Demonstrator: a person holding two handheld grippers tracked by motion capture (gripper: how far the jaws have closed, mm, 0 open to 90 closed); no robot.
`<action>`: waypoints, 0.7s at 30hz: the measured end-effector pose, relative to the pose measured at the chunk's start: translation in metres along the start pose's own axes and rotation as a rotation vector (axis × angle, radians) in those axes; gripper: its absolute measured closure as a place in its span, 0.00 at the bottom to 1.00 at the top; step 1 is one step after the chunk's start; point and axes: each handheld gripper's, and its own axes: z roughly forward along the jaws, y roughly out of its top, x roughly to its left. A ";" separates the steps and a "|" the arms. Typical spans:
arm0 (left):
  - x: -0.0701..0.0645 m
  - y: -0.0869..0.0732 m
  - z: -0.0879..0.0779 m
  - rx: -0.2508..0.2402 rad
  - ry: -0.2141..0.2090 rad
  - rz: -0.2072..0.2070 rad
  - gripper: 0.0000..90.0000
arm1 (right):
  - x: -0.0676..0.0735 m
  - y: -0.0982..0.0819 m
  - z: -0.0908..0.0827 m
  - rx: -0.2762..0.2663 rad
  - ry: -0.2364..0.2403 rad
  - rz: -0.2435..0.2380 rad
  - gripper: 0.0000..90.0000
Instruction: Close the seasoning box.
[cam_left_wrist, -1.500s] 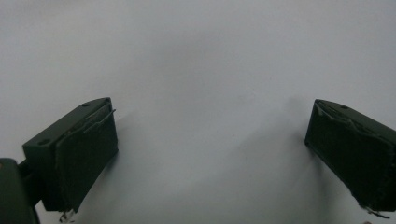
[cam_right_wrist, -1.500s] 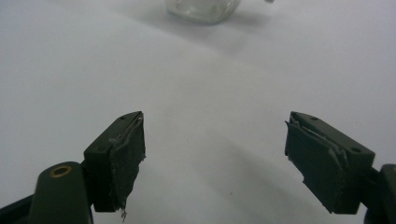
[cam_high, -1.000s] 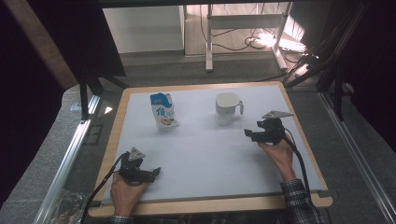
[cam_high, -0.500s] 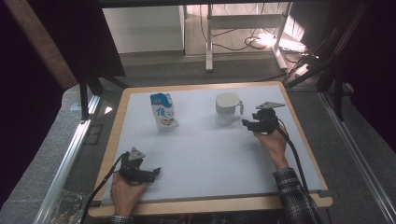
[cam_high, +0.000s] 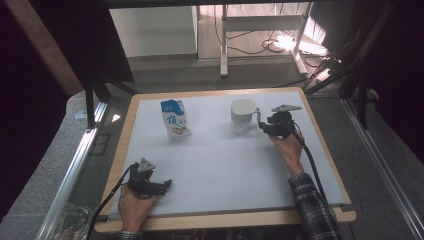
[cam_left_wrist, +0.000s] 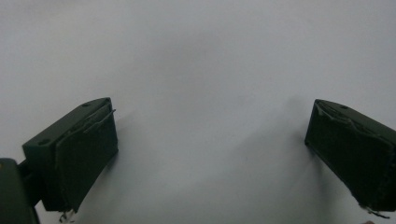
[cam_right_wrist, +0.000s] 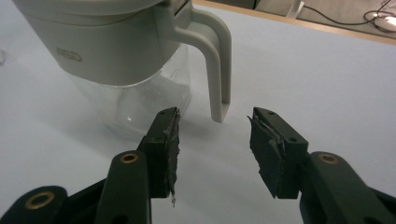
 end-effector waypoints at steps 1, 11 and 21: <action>0.000 0.000 0.000 0.000 0.000 0.000 0.02 | -0.001 0.001 0.003 0.012 0.003 0.007 0.58; 0.000 0.000 0.000 0.000 0.000 0.000 0.02 | 0.003 0.017 0.022 0.027 -0.057 -0.033 0.58; 0.000 0.000 0.000 0.000 0.000 0.000 0.02 | 0.003 0.025 0.037 0.032 -0.088 -0.011 0.66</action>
